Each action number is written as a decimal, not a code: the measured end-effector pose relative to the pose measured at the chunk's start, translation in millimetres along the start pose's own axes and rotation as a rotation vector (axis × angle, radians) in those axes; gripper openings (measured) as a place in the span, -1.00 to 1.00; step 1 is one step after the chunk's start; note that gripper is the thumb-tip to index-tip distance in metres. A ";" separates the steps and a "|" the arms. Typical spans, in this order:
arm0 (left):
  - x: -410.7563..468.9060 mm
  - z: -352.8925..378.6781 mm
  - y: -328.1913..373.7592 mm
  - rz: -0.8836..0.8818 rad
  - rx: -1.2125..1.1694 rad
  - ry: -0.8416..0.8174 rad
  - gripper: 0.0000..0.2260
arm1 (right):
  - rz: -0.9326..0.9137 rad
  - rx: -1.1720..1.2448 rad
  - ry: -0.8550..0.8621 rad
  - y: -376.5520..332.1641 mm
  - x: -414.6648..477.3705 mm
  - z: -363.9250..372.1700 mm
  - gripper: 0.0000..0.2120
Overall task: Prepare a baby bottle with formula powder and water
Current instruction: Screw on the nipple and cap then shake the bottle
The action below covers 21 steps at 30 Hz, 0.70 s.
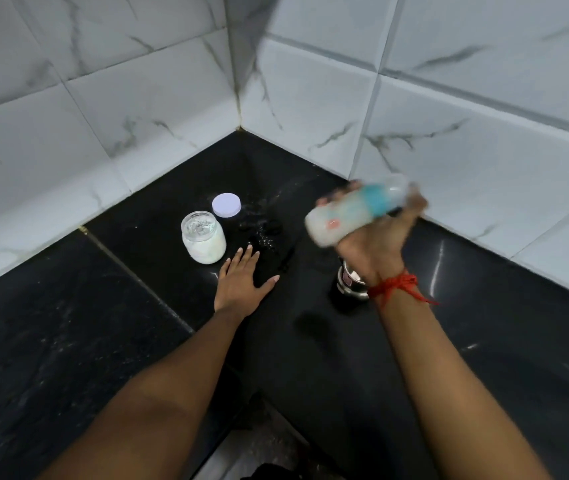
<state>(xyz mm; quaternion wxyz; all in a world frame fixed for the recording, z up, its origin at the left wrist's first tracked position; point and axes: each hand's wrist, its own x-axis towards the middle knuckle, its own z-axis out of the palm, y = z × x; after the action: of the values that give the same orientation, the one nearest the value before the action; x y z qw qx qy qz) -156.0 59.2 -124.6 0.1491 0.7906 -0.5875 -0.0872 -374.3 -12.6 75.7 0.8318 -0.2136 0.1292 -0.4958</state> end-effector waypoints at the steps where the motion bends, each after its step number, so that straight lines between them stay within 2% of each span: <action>1: -0.7 -0.5 -0.5 0.000 0.006 0.009 -0.23 | 0.018 -0.090 -0.027 1.5 -1.1 0.2 -0.36; 2: -0.2 -0.4 -1.4 0.005 0.015 0.008 -0.24 | 0.004 -0.080 -0.054 2.9 -3.6 -0.1 -0.38; 3: -0.2 0.3 -1.7 0.007 0.012 -0.003 -0.24 | -0.044 0.028 -0.033 4.9 -6.4 -1.8 -0.38; 5: -1.8 0.9 -1.7 -0.001 0.000 -0.011 -0.23 | -0.105 0.152 0.032 7.6 -6.0 -5.3 -0.30; 8: -2.1 1.4 -2.8 0.013 0.005 0.005 -0.22 | -0.014 -0.096 -0.025 22.2 -16.0 6.5 -0.32; 11: -0.3 1.0 -1.0 0.005 -0.004 -0.003 -0.23 | -0.087 0.061 0.055 23.0 -20.0 6.7 -0.32; 14: -0.9 -0.2 -0.2 0.015 0.014 0.004 -0.23 | -0.043 -0.133 -0.040 13.3 -21.3 4.1 -0.33; 17: -1.5 0.2 -0.3 0.009 -0.005 -0.006 -0.24 | -0.127 0.024 0.029 2.2 -14.8 4.7 -0.36; 18: -3.6 0.0 -0.9 0.005 -0.006 0.001 -0.24 | -0.095 0.013 -0.018 0.6 -12.7 7.4 -0.36; 20: -4.1 1.0 -1.4 0.011 0.008 0.011 -0.24 | -0.050 -0.159 -0.045 -0.5 -13.1 11.2 -0.32; 21: -2.8 0.6 -0.9 0.015 0.008 0.006 -0.25 | -0.069 -0.147 -0.043 -0.8 -13.3 8.8 -0.30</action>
<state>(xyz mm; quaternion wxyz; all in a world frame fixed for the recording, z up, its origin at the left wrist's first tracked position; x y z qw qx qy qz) -156.2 62.1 -125.6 0.1484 0.7871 -0.5931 -0.0815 -377.5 0.8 83.9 0.7987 -0.2892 0.1399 -0.5088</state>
